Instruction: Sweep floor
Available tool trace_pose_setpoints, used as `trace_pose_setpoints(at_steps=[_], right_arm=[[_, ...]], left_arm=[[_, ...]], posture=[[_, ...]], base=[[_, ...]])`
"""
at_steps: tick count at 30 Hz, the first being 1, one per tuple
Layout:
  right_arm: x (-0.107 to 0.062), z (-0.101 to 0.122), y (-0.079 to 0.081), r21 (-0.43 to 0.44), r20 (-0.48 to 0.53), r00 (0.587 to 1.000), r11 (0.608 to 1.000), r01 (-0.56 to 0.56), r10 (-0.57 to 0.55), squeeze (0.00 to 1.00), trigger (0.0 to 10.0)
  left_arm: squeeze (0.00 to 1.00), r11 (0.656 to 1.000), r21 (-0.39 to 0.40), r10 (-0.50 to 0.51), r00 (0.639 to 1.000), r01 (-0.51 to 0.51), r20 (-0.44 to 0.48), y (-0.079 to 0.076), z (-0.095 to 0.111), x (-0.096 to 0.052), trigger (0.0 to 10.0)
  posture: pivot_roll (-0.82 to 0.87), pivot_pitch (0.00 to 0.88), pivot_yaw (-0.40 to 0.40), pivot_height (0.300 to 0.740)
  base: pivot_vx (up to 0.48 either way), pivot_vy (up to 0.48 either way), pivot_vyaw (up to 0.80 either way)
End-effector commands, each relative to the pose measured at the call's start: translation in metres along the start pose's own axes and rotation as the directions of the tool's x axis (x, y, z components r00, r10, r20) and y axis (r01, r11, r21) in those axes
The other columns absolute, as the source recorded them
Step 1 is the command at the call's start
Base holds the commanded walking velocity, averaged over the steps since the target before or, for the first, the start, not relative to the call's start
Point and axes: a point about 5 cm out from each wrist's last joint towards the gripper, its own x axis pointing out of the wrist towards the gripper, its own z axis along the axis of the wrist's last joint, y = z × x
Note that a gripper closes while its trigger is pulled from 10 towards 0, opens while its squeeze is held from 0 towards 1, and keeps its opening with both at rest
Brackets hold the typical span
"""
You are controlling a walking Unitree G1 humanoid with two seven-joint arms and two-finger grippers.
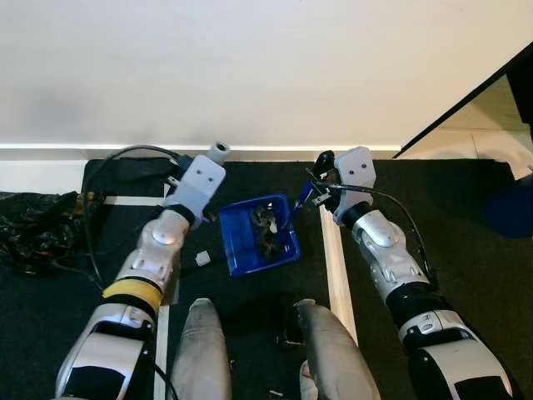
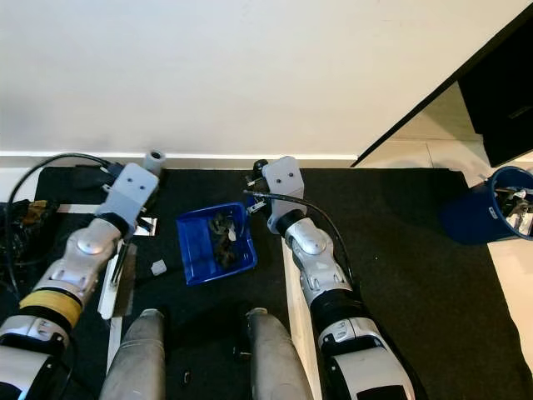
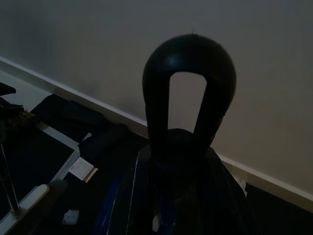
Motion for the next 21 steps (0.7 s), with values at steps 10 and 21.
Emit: trace_pose_setpoints(at_steps=[10, 21], right_arm=[[-0.045, -0.087, 0.013, 0.096, -0.403, 0.914, 0.995, -0.004, 0.042, 0.0, 10.0], [-0.053, -0.093, 0.007, 0.089, -0.43, 0.903, 0.996, 0.011, 0.029, 0.0, 10.0]], left_arm=[[0.0, 0.981, -0.196, -0.03, 0.989, 0.001, -0.142, -0.032, -0.031, -0.006, 10.0], [0.0, 0.751, -0.654, 0.052, 0.98, 0.089, 0.192, -0.1, 0.107, 0.037, 10.0]], posture=[[0.01, 0.357, -0.122, 0.74], [-0.03, 0.355, -0.117, 0.74]], base=[[0.0, 0.0, 0.0], [0.0, 0.0, 0.0]])
